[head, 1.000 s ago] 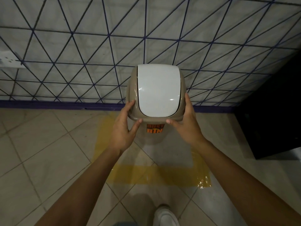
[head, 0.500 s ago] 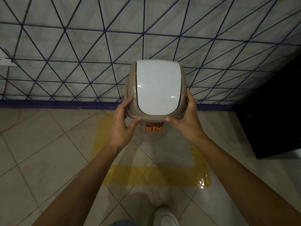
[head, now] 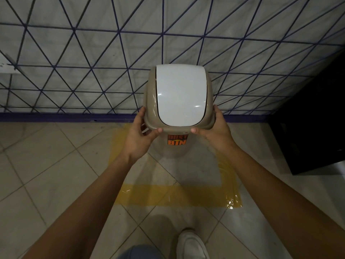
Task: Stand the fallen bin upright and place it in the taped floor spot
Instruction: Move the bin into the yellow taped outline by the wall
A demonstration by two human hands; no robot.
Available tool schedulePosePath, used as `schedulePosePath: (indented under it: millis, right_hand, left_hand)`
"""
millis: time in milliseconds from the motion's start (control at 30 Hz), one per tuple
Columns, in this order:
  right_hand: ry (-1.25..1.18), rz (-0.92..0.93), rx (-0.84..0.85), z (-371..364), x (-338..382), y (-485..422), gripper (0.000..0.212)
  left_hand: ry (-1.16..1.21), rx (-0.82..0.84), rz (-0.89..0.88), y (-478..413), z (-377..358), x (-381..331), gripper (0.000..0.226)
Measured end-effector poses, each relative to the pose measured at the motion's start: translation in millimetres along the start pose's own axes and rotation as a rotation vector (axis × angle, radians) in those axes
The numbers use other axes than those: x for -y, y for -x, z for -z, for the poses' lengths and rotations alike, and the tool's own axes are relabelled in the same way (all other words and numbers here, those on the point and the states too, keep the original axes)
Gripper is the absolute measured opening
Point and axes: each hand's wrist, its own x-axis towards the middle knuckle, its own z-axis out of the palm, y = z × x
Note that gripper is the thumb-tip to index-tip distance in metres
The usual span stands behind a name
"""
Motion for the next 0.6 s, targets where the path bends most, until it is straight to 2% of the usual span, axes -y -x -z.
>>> schedulePosePath:
  millis: [267,467,600]
  right_hand:
    - [0.029,0.008,-0.015,-0.8,-0.3,1.4,0.1]
    - [0.081,0.06,-0.038,-3.2,1.8,2.4,0.106]
    - [0.113,0.061,-0.045,-5.5,1.8,3.0,0.107]
  left_hand:
    - [-0.046,-0.004,0.013,0.0,0.3,-1.1,0.085]
    - [-0.224,-0.091,-0.039,1.3,-4.4,-4.2,0.08]
    - [-0.212,-0.086,-0.012,1.0,-4.7,-5.9,0.079]
